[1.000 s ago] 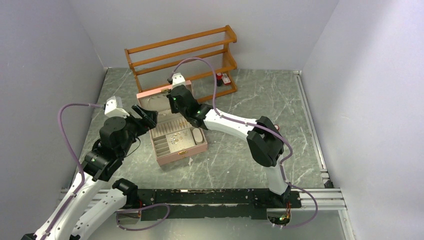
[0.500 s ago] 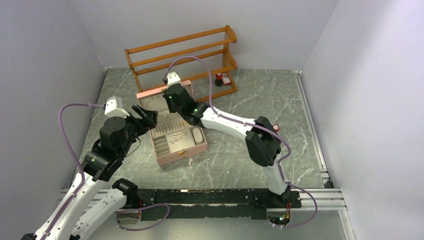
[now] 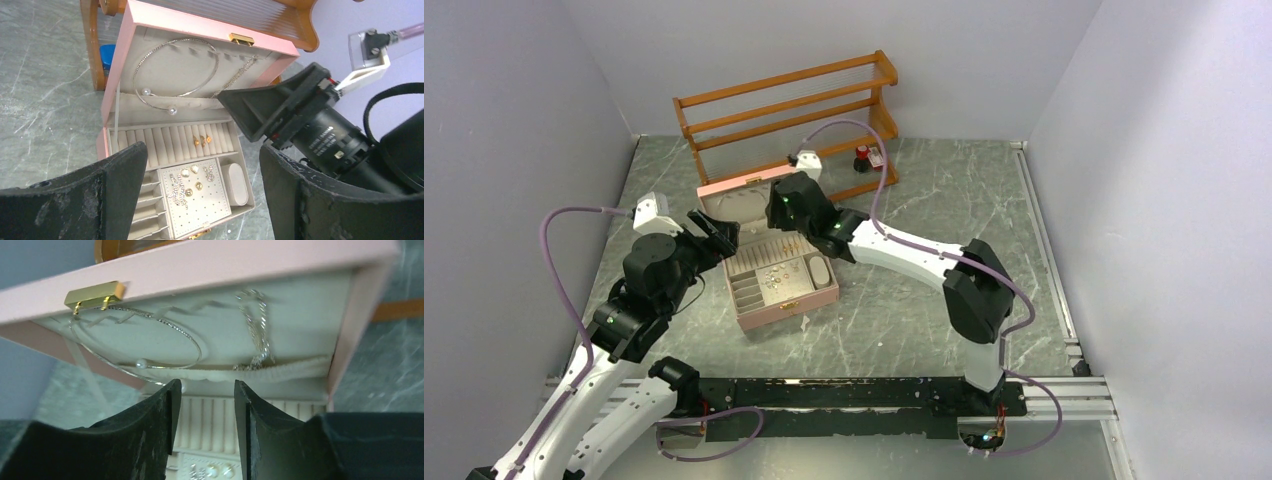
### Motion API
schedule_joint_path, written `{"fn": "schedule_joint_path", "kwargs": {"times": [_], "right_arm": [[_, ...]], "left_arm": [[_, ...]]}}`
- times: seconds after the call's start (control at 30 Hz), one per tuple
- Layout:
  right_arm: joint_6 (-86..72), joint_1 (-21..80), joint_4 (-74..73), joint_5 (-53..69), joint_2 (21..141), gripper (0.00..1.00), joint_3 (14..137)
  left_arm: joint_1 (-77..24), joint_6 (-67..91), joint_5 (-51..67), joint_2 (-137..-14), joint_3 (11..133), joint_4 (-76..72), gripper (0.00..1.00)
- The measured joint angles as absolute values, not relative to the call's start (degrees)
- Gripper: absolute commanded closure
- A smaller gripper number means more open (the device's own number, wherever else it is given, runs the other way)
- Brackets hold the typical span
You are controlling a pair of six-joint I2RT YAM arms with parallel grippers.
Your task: Organize the mixed jewelry
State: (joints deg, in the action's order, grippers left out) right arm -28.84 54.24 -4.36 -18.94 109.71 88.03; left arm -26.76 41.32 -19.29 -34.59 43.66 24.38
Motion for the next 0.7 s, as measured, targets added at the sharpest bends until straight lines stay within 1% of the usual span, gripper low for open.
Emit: {"fn": "schedule_joint_path", "kwargs": {"times": [0.13, 0.33, 0.53, 0.63, 0.7], "right_arm": [[-42.57, 53.71, -5.19, -19.57, 107.18, 0.54, 85.06], [-59.99, 53.58, -6.15, -18.9, 108.22, 0.52, 83.4], [-72.03, 53.63, -7.53, -18.52, 110.21, 0.49, 83.88], [-76.69, 53.6, -8.62, -19.09, 111.83, 0.49, 84.4], [-79.0, 53.58, -9.26, -19.57, 112.57, 0.51, 84.4]], "left_arm": [[-26.76, 41.41, -19.27, -34.57, 43.53, 24.45, 0.14], [-26.76, 41.82, -19.25, -34.57, 42.7, 24.73, 0.14], [-26.76, 41.82, -19.25, -34.61, 42.37, 25.1, 0.14], [-26.76, 41.82, -19.25, -34.59, 42.0, 25.1, 0.14], [-26.76, 41.8, -19.25, -34.61, 41.76, 25.12, 0.14]]}}
